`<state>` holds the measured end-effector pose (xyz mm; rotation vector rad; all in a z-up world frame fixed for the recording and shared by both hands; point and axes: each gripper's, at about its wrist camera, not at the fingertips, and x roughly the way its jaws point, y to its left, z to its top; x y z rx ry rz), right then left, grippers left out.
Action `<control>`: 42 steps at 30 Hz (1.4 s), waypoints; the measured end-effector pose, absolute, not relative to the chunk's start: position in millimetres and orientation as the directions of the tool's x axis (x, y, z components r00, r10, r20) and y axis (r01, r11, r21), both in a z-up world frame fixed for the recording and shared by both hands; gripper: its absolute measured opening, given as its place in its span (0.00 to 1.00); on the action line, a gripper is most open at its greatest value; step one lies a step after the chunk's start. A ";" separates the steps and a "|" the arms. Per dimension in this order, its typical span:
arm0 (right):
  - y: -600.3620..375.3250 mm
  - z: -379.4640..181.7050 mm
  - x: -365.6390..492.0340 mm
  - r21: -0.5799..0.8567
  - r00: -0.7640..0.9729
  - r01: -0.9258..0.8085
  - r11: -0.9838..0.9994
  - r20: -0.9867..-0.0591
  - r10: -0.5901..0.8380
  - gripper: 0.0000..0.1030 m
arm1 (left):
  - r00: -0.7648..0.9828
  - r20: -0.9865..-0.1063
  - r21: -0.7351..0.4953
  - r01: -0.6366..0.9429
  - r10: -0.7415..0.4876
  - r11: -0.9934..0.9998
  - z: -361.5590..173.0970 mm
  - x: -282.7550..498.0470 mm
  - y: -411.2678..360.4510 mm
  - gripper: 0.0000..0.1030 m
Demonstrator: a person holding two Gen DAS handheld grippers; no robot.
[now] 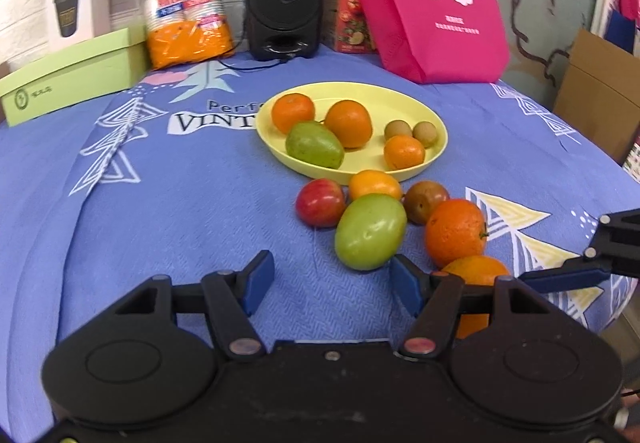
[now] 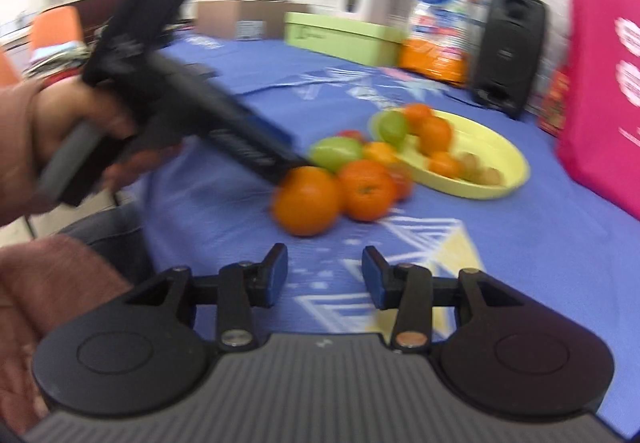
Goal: Organize fruits
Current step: 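Move both grippers back from the plate to the fruit pile, then grasp a green mango with the left gripper while the right gripper grasps a large orange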
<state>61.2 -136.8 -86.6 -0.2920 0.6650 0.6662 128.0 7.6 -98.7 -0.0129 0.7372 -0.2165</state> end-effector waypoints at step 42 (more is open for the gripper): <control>-144.4 -86.5 73.2 -0.027 0.685 -0.517 0.856 -0.613 0.394 0.39 | 0.746 -0.601 -0.206 0.204 -0.288 0.957 -91.0 101.8 22.4 0.35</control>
